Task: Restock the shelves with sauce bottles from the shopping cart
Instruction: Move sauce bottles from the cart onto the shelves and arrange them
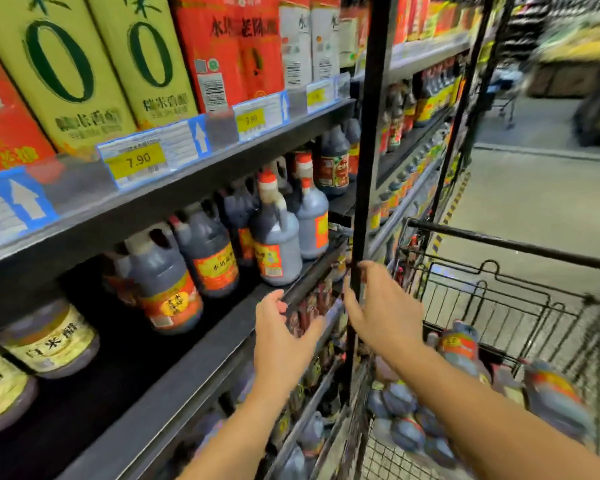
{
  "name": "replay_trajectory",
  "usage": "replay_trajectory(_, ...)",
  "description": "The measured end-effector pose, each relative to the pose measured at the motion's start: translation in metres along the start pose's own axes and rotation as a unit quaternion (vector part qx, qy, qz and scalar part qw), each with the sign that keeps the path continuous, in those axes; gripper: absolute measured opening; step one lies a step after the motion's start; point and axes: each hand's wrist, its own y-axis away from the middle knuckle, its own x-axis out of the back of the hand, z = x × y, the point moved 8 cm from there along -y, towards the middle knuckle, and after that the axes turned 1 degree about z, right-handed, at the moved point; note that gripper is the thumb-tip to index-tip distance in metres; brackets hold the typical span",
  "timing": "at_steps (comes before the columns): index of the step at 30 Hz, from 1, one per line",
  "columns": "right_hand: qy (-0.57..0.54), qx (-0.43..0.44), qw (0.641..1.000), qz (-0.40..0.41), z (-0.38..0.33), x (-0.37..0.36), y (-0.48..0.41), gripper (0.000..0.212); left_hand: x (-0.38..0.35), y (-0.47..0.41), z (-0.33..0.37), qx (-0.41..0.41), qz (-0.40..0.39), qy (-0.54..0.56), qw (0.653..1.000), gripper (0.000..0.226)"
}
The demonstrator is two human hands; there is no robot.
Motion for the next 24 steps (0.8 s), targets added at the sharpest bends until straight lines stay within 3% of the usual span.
replay_trajectory(6, 0.061, -0.116, 0.991, -0.039, 0.144, -0.001, 0.027, 0.045, -0.122, 0.009, 0.005, 0.006, -0.128, -0.019, 0.992, 0.067)
replay_trajectory(15, 0.132, -0.301, 0.936, -0.122, 0.340, -0.028, 0.079, 0.059, -0.300, 0.025, -0.015, 0.059, -0.285, -0.075, 0.954, 0.077)
replay_trajectory(24, 0.114, -0.435, 0.861, -0.238, 0.470, -0.076, 0.108, 0.085, -0.444, 0.035, -0.058, 0.126, -0.399, -0.133, 0.898, 0.114)
